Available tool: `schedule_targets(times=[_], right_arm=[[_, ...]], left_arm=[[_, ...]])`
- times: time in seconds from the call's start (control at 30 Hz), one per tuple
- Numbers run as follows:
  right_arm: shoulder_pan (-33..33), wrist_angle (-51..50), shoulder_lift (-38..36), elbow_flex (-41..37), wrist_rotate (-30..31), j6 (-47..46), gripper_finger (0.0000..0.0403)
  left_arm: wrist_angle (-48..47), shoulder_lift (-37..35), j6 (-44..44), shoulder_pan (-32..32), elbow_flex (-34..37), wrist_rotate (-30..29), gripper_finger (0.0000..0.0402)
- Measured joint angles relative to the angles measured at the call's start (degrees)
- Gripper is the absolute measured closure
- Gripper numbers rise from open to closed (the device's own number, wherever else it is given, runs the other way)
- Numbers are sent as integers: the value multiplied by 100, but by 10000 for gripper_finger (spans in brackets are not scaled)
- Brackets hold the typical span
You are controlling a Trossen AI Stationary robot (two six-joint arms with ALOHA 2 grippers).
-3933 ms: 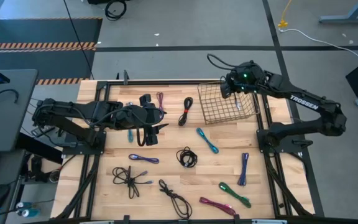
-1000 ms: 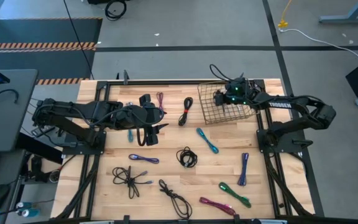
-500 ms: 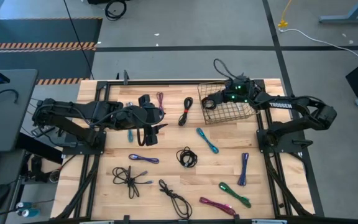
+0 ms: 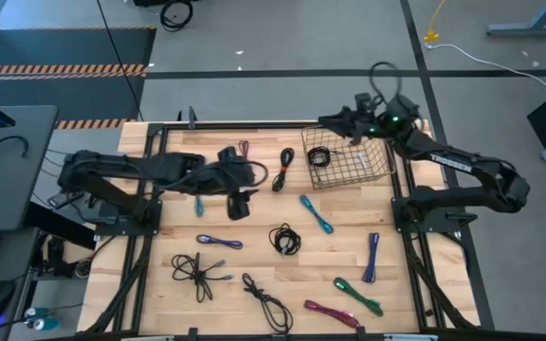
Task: Pick and place USB-C Cables
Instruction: Put the black charger cable into the wire basket
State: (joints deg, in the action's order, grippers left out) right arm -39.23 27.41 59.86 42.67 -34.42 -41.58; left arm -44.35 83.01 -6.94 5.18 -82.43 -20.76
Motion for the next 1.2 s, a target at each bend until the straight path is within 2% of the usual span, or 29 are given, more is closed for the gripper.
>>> schedule_targets(times=[0.37,0.53,0.77,1.03,1.2], right_arm=[[437,-184,-461,1340,-510,124,296],[624,-190,-518,1750,-682,127,296],[899,-186,-516,2121,-751,166,296],[1221,-184,-514,2431,-753,204,296],[1432,-169,-516,2660,-751,278,296]], left_arm=[[199,970,-265,-652,2,144,196],[445,1280,-552,-1045,2,440,196],[1185,1731,-920,-1422,-7,1074,196],[1090,1984,-1208,-1765,8,1073,196],[1397,2257,-1243,-1811,-7,1112,196]])
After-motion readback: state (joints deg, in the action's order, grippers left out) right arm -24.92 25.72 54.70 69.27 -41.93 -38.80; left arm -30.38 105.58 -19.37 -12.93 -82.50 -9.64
